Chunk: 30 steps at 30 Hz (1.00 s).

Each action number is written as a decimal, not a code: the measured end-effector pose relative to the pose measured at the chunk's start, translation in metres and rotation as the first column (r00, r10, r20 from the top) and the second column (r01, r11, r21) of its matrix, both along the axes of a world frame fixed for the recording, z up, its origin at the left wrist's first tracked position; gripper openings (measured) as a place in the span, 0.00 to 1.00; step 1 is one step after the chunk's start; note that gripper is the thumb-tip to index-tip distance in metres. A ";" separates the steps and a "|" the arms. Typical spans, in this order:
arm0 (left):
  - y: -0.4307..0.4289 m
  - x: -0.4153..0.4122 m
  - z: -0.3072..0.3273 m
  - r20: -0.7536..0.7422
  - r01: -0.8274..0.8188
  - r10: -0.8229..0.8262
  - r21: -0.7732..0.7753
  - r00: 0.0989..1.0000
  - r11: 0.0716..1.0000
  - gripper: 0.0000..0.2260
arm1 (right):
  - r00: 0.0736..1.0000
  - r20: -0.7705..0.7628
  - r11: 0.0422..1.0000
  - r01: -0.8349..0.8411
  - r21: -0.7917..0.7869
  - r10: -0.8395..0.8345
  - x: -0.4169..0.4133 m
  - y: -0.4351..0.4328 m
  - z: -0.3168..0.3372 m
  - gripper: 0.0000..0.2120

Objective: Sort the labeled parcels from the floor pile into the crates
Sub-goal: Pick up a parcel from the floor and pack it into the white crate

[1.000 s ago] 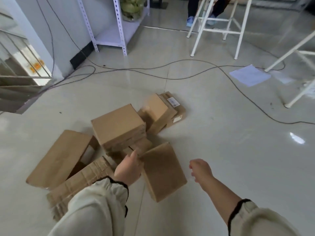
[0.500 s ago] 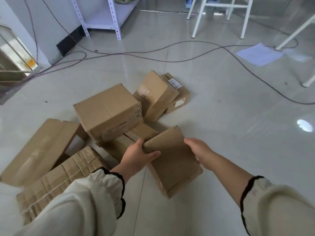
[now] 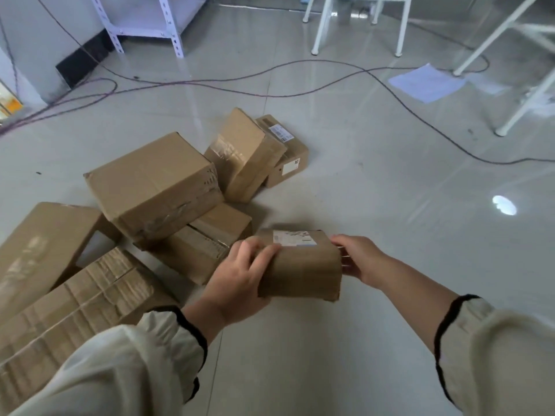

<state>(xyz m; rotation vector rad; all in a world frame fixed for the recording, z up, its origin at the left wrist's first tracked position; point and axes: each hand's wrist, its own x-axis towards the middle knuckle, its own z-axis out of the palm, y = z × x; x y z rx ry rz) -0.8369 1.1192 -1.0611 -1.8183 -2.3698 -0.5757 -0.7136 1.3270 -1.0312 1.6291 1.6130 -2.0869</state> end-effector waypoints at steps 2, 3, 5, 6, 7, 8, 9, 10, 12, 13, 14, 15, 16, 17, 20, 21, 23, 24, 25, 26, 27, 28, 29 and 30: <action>-0.006 0.009 -0.009 -0.014 0.083 -0.083 -0.050 0.996 0.995 0.34 | 0.997 0.051 0.997 -0.051 -0.059 0.054 0.013 0.000 -0.008 0.14; -0.010 0.012 -0.013 -0.014 0.116 -0.118 -0.090 0.993 0.989 0.36 | 0.995 0.063 0.993 -0.077 -0.086 0.082 0.018 0.000 -0.011 0.15; -0.017 0.015 -0.023 0.013 0.138 -0.138 -0.185 0.990 0.973 0.38 | 0.990 0.066 0.987 -0.120 -0.103 0.127 0.024 0.001 -0.016 0.15; -0.019 0.017 -0.026 0.039 0.147 -0.142 -0.239 0.989 0.960 0.37 | 0.986 0.068 0.984 -0.145 -0.101 0.152 0.025 0.000 -0.017 0.14; -0.018 0.020 -0.028 0.064 0.155 -0.142 -0.296 0.988 0.942 0.34 | 0.980 0.075 0.980 -0.174 -0.097 0.182 0.025 -0.001 -0.017 0.13; -0.017 0.024 -0.027 0.088 0.160 -0.137 -0.357 0.987 0.920 0.29 | 0.974 0.084 0.974 -0.204 -0.096 0.212 0.024 -0.003 -0.016 0.12; -0.015 0.027 -0.027 0.102 0.167 -0.137 -0.411 0.985 0.896 0.24 | 0.967 0.094 0.969 -0.226 -0.095 0.235 0.024 -0.005 -0.015 0.12; -0.015 0.030 -0.026 0.132 0.173 -0.126 -0.446 0.983 0.878 0.21 | 0.963 0.101 0.966 -0.240 -0.093 0.249 0.024 -0.006 -0.015 0.11; -0.014 0.032 -0.021 0.183 0.153 -0.074 -0.468 0.980 0.870 0.22 | 0.962 0.111 0.967 -0.239 -0.089 0.248 0.024 -0.008 -0.014 0.12; -0.014 0.031 -0.020 0.200 0.137 -0.048 -0.458 0.979 0.878 0.25 | 0.961 0.121 0.967 -0.241 -0.087 0.251 0.024 -0.008 -0.013 0.13; -0.014 0.029 -0.019 0.235 0.102 0.003 -0.434 0.972 0.895 0.27 | 0.956 0.147 0.967 -0.245 -0.076 0.254 0.023 -0.008 -0.013 0.15; -0.013 0.027 -0.017 0.278 0.037 0.082 -0.396 0.957 0.918 0.29 | 0.949 0.185 0.967 -0.248 -0.050 0.253 0.023 -0.007 -0.014 0.19; -0.012 0.025 -0.016 0.314 -0.047 0.172 -0.369 0.934 0.928 0.30 | 0.945 0.221 0.969 -0.245 -0.008 0.241 0.022 -0.005 -0.016 0.24; -0.009 0.024 -0.016 0.342 -0.133 0.263 -0.360 0.902 0.924 0.30 | 0.944 0.246 0.970 -0.239 0.054 0.219 0.022 -0.003 -0.019 0.28; -0.001 0.026 -0.016 0.462 -0.294 0.530 -0.490 0.711 0.821 0.36 | 0.934 0.257 0.871 -0.332 0.363 0.249 0.018 0.002 -0.022 0.33; -0.001 0.029 -0.017 0.491 -0.291 0.584 -0.549 0.646 0.784 0.39 | 0.904 0.284 0.772 -0.423 0.475 0.320 0.016 0.004 -0.020 0.33; -0.003 0.040 -0.018 0.502 -0.222 0.603 -0.625 0.620 0.748 0.42 | 0.806 0.377 0.542 -0.588 0.601 0.457 0.012 0.008 -0.016 0.32; -0.005 0.047 -0.019 0.498 -0.200 0.595 -0.637 0.631 0.745 0.42 | 0.755 0.418 0.462 -0.645 0.609 0.505 0.011 0.010 -0.016 0.32; -0.006 0.053 -0.019 0.493 -0.192 0.589 -0.640 0.640 0.744 0.41 | 0.706 0.453 0.407 -0.695 0.593 0.545 0.010 0.011 -0.019 0.32; -0.006 0.058 -0.020 0.492 -0.189 0.586 -0.640 0.644 0.745 0.39 | 0.654 0.485 0.364 -0.741 0.564 0.581 0.008 0.011 -0.022 0.32; -0.005 0.062 -0.020 0.495 -0.192 0.589 -0.639 0.638 0.745 0.37 | 0.602 0.516 0.325 -0.783 0.530 0.609 0.008 0.009 -0.025 0.33; -0.005 0.064 -0.020 0.501 -0.194 0.596 -0.640 0.628 0.743 0.35 | 0.557 0.547 0.295 -0.817 0.494 0.626 0.007 0.007 -0.028 0.33; -0.005 0.065 -0.020 0.505 -0.193 0.599 -0.643 0.621 0.741 0.34 | 0.523 0.577 0.270 -0.841 0.469 0.627 0.007 0.006 -0.030 0.33; -0.005 0.065 -0.019 0.504 -0.184 0.596 -0.647 0.625 0.740 0.34 | 0.501 0.609 0.243 -0.855 0.458 0.615 0.008 0.005 -0.031 0.33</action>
